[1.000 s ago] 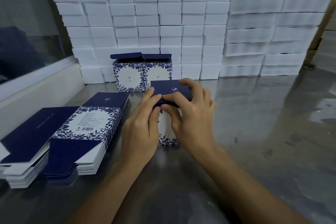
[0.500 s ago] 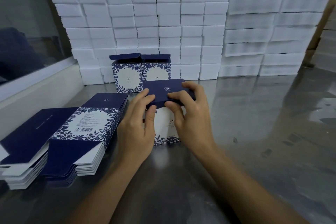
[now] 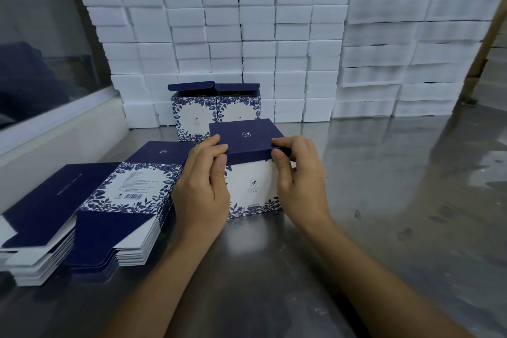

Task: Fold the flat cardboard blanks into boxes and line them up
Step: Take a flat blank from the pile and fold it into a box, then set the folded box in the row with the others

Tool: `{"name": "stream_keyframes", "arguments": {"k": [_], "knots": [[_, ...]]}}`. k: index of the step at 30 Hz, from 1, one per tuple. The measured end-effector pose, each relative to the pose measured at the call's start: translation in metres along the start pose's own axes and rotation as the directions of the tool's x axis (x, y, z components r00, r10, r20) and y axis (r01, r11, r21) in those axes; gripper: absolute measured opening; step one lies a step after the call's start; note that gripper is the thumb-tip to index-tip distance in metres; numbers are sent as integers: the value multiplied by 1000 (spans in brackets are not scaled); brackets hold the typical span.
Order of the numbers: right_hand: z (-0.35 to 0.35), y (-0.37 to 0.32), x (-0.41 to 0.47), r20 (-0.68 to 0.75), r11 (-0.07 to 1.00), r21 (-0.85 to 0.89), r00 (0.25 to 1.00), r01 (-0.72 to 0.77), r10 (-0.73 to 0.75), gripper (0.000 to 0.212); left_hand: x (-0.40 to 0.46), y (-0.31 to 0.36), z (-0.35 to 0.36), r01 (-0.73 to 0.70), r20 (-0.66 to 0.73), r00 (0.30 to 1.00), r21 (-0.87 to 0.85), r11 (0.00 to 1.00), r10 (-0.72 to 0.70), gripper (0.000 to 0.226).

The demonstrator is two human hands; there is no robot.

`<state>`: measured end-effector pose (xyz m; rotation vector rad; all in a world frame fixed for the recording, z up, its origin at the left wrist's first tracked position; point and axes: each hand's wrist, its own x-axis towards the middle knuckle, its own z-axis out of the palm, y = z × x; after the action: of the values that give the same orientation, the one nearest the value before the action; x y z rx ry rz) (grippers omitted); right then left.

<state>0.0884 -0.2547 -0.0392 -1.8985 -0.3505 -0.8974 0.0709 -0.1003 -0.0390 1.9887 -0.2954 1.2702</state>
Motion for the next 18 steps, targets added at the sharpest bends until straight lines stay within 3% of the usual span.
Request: {"name": "stream_keyframes", "arguments": {"k": [2, 4, 7, 9, 11, 13, 14, 16, 18], "knots": [[-1, -5, -2, -69, 988, -106, 991, 110, -118, 16, 1, 0, 2, -3, -21, 1000, 16, 1000, 3, 20], [0, -12, -4, -109, 916, -323, 952, 239, -287, 18, 2, -1, 3, -13, -35, 999, 32, 999, 14, 20], [7, -29, -12, -18, 834, -429, 920, 347, -392, 34, -1, 1, 5, -29, -54, 998, 83, 996, 34, 29], [14, -38, -19, 72, 835, -430, 935, 343, -348, 37, -6, 3, 5, -16, -18, 1000, 113, 993, 19, 33], [20, -40, -23, 132, 828, -468, 951, 309, -280, 43, -11, 0, 3, 88, 116, 988, 104, 991, -100, 43], [21, -37, -22, 155, 808, -516, 958, 285, -239, 50, -13, -7, 2, 283, 297, 902, 139, 949, -312, 63], [21, -34, -19, 153, 801, -536, 964, 266, -218, 52, -13, -12, 3, 302, 357, 859, 224, 927, -367, 65], [18, -25, -9, 120, 807, -561, 983, 185, -142, 55, -15, -18, 9, 164, 437, 831, 396, 903, -343, 48], [12, -11, 3, 69, 815, -574, 997, 74, -43, 56, -17, -15, 12, 46, 504, 815, 437, 899, -286, 30]]}}
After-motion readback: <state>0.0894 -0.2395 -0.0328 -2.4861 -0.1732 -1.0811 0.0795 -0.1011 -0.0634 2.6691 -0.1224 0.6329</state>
